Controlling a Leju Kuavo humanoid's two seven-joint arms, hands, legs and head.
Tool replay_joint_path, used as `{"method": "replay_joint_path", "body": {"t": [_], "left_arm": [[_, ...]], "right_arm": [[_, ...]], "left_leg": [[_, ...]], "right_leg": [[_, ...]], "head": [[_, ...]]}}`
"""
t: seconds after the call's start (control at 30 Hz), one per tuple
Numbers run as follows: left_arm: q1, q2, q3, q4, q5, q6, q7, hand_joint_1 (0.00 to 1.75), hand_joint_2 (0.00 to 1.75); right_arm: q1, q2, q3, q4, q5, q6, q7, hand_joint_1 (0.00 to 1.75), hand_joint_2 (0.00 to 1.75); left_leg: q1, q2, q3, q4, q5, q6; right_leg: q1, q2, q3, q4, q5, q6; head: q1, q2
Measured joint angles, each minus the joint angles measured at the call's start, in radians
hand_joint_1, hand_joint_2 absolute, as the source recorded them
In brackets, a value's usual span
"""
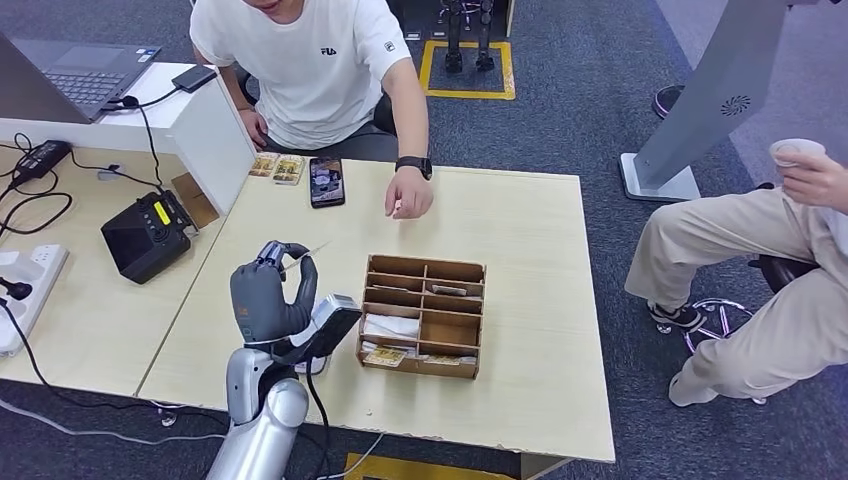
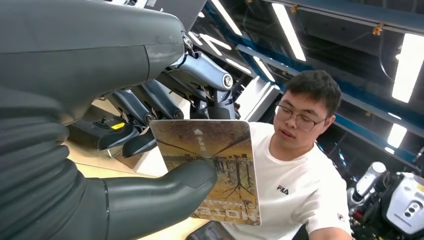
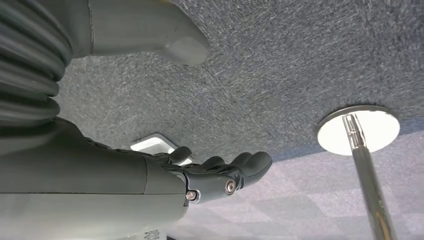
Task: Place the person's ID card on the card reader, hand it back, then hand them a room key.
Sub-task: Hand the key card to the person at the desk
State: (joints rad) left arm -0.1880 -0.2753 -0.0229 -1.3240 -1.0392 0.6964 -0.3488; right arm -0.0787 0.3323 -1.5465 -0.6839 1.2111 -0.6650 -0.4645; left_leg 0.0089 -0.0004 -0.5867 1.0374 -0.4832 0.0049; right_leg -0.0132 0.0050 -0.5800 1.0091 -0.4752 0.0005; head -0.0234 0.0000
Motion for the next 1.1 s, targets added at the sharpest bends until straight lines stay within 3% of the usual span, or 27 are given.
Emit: {"method": "replay_joint_path", "body": {"t": [0.17,0.33,0.47,0.53,0.67,0.73,0.87,1.1], "left_arm": [[-0.096,-0.004,-0.002,0.062,0.037,0.0,0.038,1.75,1.75],[-0.211,0.003,-0.03,0.166,0.034,-0.001,0.132,1.75,1.75],[-0.283,0.013,-0.058,0.25,0.07,-0.005,0.172,1.47,1.75],[-0.31,0.015,-0.069,0.293,0.102,-0.011,0.181,1.45,1.75],[-0.349,0.017,-0.092,0.377,0.157,-0.018,0.191,0.72,1.75],[-0.361,0.018,-0.099,0.413,0.179,-0.023,0.191,0.61,1.75],[-0.376,0.018,-0.112,0.469,0.217,-0.042,0.187,0.03,1.75],[-0.385,0.016,-0.148,0.51,0.274,-0.06,0.186,0.0,1.75]], "right_arm": [[-0.001,0.0,0.0,0.002,0.011,0.0,-0.011,0.0,1.75],[-0.002,0.0,0.0,0.007,0.053,0.0,-0.007,0.0,1.75],[-0.002,0.0,0.0,0.011,0.058,0.0,-0.017,0.0,1.75],[-0.003,0.0,0.0,0.014,0.064,0.0,-0.015,0.0,1.75],[-0.004,0.0,0.0,0.018,0.071,0.0,-0.012,0.0,1.75],[-0.004,0.0,0.0,0.02,0.072,0.0,-0.012,0.0,1.75],[-0.004,0.0,0.0,0.023,0.075,0.0,-0.004,0.0,1.75],[-0.006,0.0,0.0,0.028,0.059,0.0,-0.015,0.0,1.75]], "left_leg": [[0.0,0.0,0.0,0.0,0.0,0.0],[0.0,-0.001,0.0,0.0,0.0,0.0],[0.0,-0.001,0.0,0.0,0.0,0.0],[0.0,-0.001,0.0,0.0,0.0,0.0],[0.0,-0.001,0.0,0.0,0.0,0.0],[0.0,-0.001,-0.001,0.0,0.0,0.0],[0.0,-0.001,-0.001,0.0,0.0,0.0],[0.0,-0.001,-0.001,0.0,0.0,0.0]], "right_leg": [[0.0,0.0,0.0,0.0,0.0,0.0],[0.0,-0.001,0.0,0.0,0.0,0.0],[0.0,0.0,0.0,0.0,0.0,0.0],[0.0,0.0,0.0,0.0,0.0,0.0],[0.0,0.0,0.0,0.0,0.0,0.0],[0.0,0.0,0.0,0.0,0.0,0.0],[0.0,0.0,0.0,0.0,0.0,0.0],[0.0,0.0,0.0,0.0,0.0,0.0]], "head": [[0.0,0.0],[0.0,0.0],[0.0,0.0],[0.0,0.0],[0.0,0.0],[0.0,0.0],[0.0,0.0],[0.0,0.0]]}}
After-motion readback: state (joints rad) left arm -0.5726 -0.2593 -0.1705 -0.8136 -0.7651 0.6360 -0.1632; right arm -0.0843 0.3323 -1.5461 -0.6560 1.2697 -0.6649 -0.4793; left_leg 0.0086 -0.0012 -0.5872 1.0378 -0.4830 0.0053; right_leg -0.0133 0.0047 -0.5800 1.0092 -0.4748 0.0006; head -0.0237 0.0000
